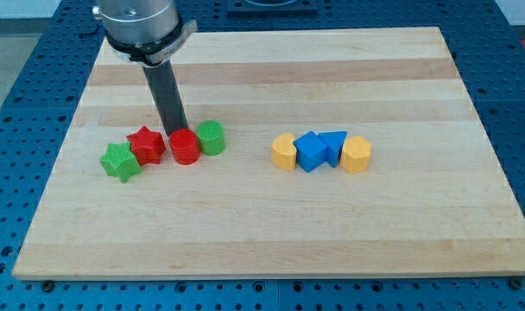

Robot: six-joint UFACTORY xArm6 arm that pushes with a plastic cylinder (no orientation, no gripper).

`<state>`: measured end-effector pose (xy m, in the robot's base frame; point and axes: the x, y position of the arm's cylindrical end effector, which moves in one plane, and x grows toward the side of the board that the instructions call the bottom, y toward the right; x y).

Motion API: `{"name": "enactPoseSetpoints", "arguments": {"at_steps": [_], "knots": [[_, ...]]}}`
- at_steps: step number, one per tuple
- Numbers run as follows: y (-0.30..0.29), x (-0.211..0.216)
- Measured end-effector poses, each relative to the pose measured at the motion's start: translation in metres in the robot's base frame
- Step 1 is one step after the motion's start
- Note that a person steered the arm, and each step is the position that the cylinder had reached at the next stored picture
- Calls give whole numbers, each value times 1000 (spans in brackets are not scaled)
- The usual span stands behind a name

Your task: Slide the green circle down a bit

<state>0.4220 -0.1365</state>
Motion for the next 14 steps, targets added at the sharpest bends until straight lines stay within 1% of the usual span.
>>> {"name": "enactPoseSetpoints", "arguments": {"at_steps": [1, 2, 3, 4, 7, 12, 14], "knots": [[3, 2], [3, -13], [4, -39], [14, -46], [20, -24], [24, 1], [26, -9]]}}
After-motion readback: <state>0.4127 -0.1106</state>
